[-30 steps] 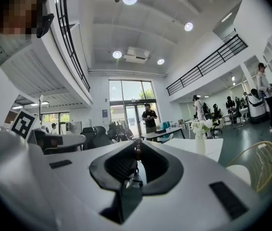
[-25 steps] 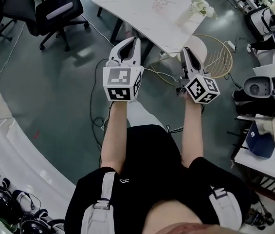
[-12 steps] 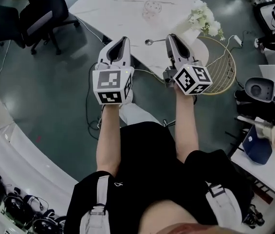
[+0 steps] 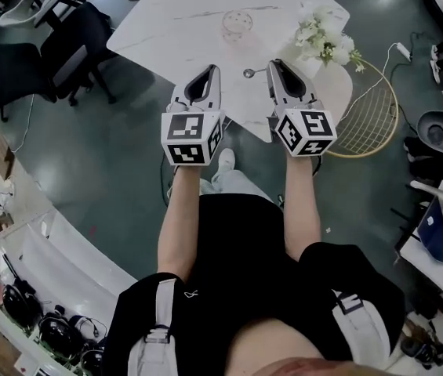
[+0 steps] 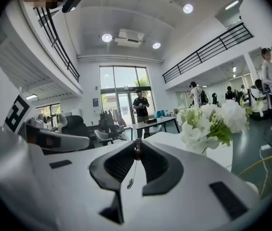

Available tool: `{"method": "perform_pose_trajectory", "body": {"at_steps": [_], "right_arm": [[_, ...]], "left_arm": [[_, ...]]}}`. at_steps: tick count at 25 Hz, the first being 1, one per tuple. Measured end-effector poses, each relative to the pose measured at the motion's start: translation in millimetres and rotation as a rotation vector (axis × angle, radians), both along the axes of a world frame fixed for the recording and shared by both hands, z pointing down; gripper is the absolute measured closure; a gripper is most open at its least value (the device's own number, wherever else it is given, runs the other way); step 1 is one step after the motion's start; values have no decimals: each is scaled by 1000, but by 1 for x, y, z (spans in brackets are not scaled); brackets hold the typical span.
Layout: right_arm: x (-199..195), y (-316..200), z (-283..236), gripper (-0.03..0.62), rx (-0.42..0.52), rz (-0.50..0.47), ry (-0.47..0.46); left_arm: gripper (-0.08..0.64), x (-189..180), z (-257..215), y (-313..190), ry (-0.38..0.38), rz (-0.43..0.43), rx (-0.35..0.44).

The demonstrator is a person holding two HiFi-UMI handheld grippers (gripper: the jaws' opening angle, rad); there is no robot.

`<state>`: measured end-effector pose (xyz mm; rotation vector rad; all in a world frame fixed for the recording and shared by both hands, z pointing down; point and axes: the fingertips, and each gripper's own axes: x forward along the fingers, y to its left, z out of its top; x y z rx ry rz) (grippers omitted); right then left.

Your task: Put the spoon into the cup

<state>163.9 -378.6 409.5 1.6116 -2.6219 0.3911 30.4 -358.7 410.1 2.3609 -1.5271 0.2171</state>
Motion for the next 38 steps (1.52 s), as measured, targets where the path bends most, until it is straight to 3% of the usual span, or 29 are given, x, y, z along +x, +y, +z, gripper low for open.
{"method": "perform_pose_trajectory", "body": {"at_steps": [4,9,17,22,29,38], "right_arm": [[9,-10,4,546,-13,8,-43],[-1,-13,3,546,-8,-10,-44],[-5,-41,-3,546,5,24,-65],[-18,-69,-7,545,31,25,-68],[-23,-121,-2,546,54,40,-15],[-40,-169,57,545,-57,-2,112]], "left_arm": [[544,10,5,-6,-109,40,14],[543,-5,0,-18,-66,10,5],[544,0,-2,-39,-58,63,-1],[543,-11,15,-46,-60,80,-44],[543,-31,33,-55,-39,66,-85],[543,-49,48,-66,-12,43,-119]]}}
